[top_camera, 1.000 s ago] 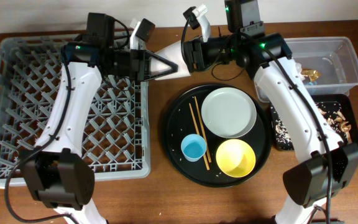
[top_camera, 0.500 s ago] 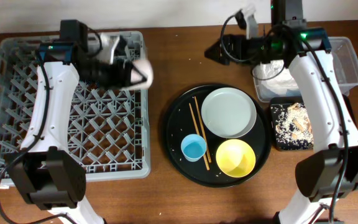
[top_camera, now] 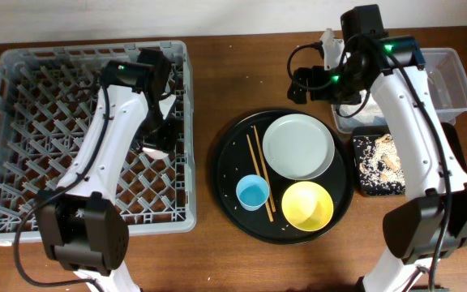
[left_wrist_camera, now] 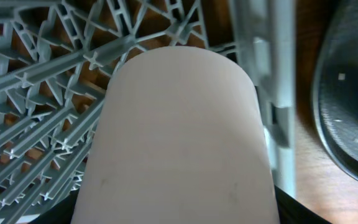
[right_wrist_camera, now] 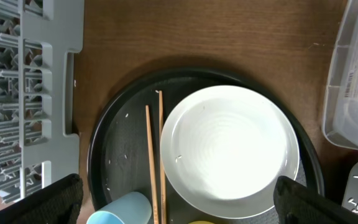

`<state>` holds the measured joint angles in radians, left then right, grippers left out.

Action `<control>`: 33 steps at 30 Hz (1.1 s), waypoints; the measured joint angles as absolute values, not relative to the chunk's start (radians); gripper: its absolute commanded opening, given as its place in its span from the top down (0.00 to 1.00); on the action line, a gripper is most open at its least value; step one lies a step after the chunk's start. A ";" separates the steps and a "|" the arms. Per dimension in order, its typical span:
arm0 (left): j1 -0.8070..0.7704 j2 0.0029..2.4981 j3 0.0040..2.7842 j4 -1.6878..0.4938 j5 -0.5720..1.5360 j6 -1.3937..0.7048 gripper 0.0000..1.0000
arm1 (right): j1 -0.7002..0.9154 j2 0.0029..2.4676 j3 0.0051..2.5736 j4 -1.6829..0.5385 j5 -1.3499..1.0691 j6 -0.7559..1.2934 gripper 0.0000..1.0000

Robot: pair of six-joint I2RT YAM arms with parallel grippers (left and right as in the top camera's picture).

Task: Sort waste into correct bins and load items into the dishwasher rack
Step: 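Lower the pink cup into the dish rack with the left gripper and release, then grasp the light-blue cup with the right gripper and hand it to the left gripper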

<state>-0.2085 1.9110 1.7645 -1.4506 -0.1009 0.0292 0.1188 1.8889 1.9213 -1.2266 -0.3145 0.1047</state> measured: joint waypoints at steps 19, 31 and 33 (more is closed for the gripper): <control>-0.208 1.911 1.669 -1.349 -0.022 0.010 0.02 | 0.125 1.889 1.921 -1.365 -0.311 0.103 0.21; -0.139 1.911 1.954 -1.296 0.155 -0.051 0.01 | 0.497 1.893 1.493 -1.249 -0.309 0.250 0.54; -0.096 1.911 1.954 -1.296 0.206 -0.054 0.01 | 0.498 1.893 1.440 -1.187 -0.299 0.268 0.66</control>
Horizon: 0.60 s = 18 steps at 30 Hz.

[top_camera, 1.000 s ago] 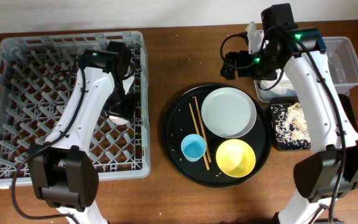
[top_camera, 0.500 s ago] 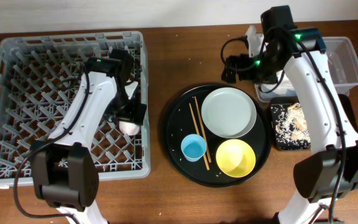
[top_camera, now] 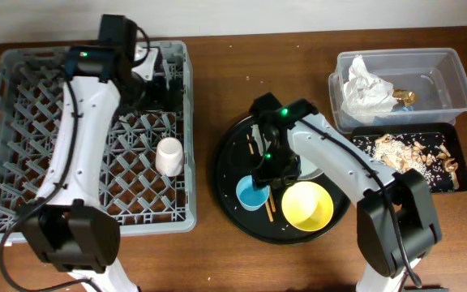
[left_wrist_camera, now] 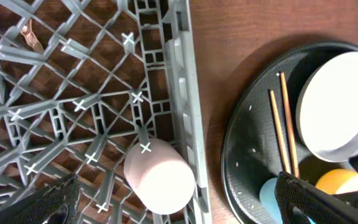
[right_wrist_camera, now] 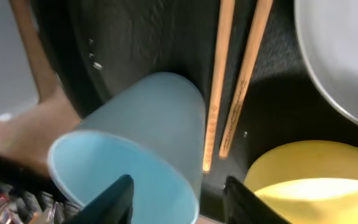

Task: Sort waste into correct bins and load items into the dishwasher rack
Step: 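Grasp the light-blue cup with the right gripper and hand it to the left gripper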

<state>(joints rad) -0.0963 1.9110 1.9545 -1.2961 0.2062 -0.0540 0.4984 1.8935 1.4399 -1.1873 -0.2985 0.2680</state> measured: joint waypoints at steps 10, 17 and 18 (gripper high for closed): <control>-0.082 1.911 1.954 -1.293 0.329 -0.058 0.01 | 0.498 1.893 1.423 -1.132 -0.244 0.316 0.96; -0.075 1.911 1.954 -1.266 0.797 -0.022 0.01 | 0.387 1.756 1.574 -0.913 -0.474 0.282 0.96; -0.069 1.911 1.955 -1.239 0.923 -0.002 0.01 | 0.353 1.704 1.597 -0.815 -0.542 0.281 0.96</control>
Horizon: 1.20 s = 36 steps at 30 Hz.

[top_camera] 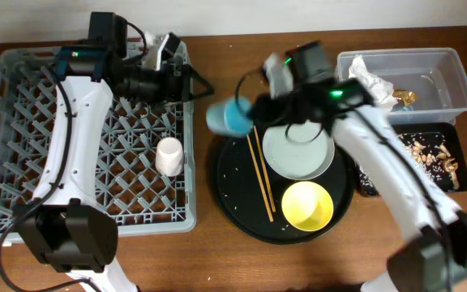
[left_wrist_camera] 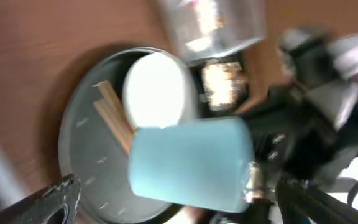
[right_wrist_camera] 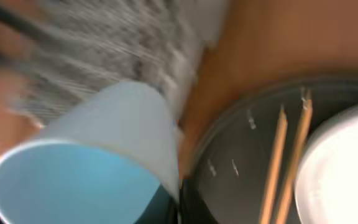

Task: Sort waste into correct bins and load items into the dishwasher rack
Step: 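Grasp the light-blue cup with the right gripper and hand it to the left gripper, then place the light-blue cup in the dish rack with the left gripper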

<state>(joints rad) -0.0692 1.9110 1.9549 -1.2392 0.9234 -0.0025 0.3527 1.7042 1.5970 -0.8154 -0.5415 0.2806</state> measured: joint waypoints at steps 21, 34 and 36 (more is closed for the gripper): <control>-0.068 1.911 1.960 -1.140 1.557 0.090 0.34 | 0.322 1.690 1.601 -0.278 -0.932 0.393 0.74; -0.016 1.911 1.960 -1.131 1.218 0.090 0.34 | 0.153 1.722 1.603 -0.622 -0.834 0.386 0.02; -0.020 1.911 1.960 -1.145 0.987 0.090 0.34 | 0.144 1.723 1.604 -0.754 -0.728 0.385 0.01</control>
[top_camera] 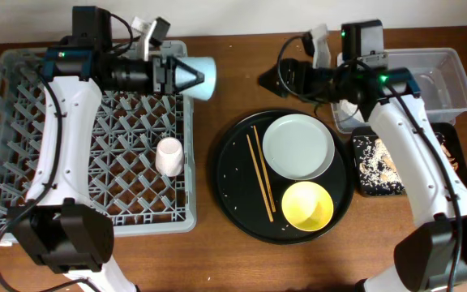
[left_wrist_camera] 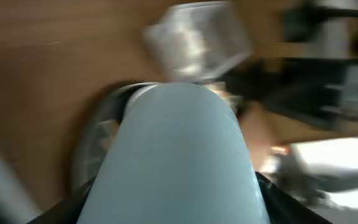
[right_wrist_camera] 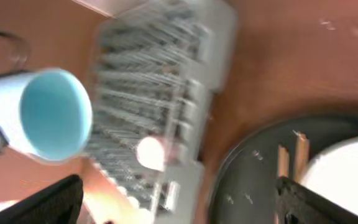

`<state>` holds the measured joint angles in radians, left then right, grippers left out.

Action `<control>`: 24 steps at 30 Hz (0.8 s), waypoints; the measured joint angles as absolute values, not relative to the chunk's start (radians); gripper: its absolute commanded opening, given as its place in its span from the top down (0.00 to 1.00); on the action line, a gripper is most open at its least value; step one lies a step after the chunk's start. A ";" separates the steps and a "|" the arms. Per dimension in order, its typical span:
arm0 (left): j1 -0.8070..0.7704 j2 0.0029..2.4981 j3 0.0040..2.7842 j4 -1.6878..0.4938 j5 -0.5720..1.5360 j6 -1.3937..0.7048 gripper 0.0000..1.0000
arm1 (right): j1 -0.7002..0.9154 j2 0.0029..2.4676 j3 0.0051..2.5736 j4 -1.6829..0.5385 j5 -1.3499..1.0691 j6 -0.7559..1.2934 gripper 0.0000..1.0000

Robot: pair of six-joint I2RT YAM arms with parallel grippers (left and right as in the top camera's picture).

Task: Sort waste into correct bins and load items into the dishwasher rack
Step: 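Place the light-blue cup in the dish rack with the left gripper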

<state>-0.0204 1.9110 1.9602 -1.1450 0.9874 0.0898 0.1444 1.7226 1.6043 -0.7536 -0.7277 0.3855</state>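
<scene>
A light blue cup [top_camera: 198,79] lies sideways in my left gripper [top_camera: 181,78], which is shut on it above the back right corner of the grey dishwasher rack [top_camera: 23,203]. The cup fills the left wrist view [left_wrist_camera: 179,155]. Its mouth faces my right gripper [top_camera: 270,79], which is open and empty a short way to its right; the right wrist view shows the blue cup [right_wrist_camera: 51,115] mouth-on. A pale cup [top_camera: 169,156] stands upside down in the rack. The black round tray [top_camera: 229,186] holds chopsticks [top_camera: 259,172], a white plate [top_camera: 298,146] and a yellow bowl [top_camera: 307,204].
A clear bin [top_camera: 452,85] with crumpled tissue stands at the back right. A black rectangular tray [top_camera: 363,188] of food scraps lies in front of it. Bare brown table shows between the rack and the round tray.
The blue cup has gone from my right gripper to my left one, which is now shut on it. The right gripper has opened and stands farther right.
My left gripper held the pale cup down in the rack while the right was open by the bin. Then the pale cup stood free in the rack and the right gripper was at the blue cup on the tray. It held that cup up by the rack; the left now holds it.
</scene>
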 measured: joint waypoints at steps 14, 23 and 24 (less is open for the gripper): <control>-0.099 2.022 1.862 -1.044 0.070 0.044 0.34 | 0.144 1.723 1.603 -1.048 -0.318 0.358 0.01; -0.126 2.111 1.851 -1.097 0.049 0.038 0.07 | 0.144 1.723 1.603 -1.065 -0.295 0.356 0.02; -0.126 2.112 1.855 -1.108 0.048 0.038 0.07 | 0.144 1.723 1.603 -1.070 -0.294 0.356 0.02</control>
